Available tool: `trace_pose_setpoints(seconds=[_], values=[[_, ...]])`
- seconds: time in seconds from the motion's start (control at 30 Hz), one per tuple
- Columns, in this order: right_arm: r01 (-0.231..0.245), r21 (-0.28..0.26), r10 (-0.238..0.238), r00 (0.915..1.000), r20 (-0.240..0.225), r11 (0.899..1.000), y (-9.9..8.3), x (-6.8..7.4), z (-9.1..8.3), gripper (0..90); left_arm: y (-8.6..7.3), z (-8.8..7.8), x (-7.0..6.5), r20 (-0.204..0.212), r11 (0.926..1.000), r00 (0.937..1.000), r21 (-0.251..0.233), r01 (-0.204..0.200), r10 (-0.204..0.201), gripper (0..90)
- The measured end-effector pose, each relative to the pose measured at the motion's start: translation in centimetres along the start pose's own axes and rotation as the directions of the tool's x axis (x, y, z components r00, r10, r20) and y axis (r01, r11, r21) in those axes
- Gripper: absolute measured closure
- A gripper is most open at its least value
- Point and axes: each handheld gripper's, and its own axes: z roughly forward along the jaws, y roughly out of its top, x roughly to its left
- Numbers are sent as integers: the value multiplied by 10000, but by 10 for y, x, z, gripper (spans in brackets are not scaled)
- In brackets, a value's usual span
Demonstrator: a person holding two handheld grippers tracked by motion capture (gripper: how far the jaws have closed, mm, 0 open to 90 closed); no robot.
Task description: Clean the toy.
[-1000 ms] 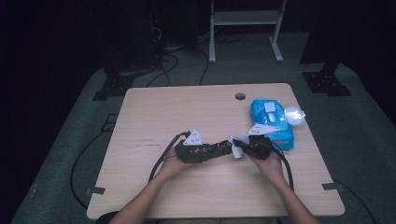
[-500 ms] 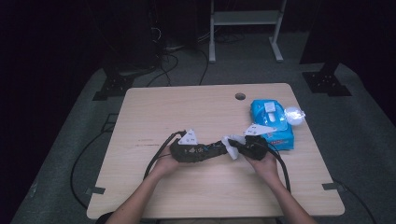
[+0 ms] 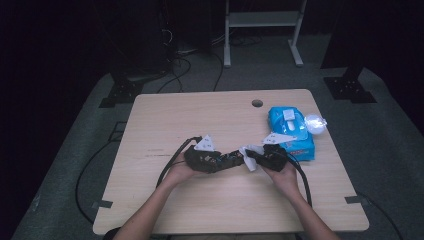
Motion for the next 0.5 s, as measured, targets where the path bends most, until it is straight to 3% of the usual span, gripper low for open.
trace_pose_setpoints(seconds=[0.2, 0.33, 0.4, 0.5], values=[[-40, 19, 40, 10000, 17, 10000, 0, -2, -1, 837, 26, 16, 0, -11, 9971, 9993, 653, -382, 384, 531], [-115, 27, 115, 9999, -13, 9999, -1, -5, -1, 837, 34, 26, -1, 45, 9920, 9988, 1159, -496, 494, 529], [-263, 140, 264, 9996, -98, 9996, -3, -8, 1, 837, 40, 36, -3, 66, 9821, 9977, 1762, -669, 668, 529], [-350, 199, 353, 9992, -160, 9992, -5, -9, 3, 837, 44, 43, -4, -60, 9707, 9971, 2289, -731, 765, 543]])
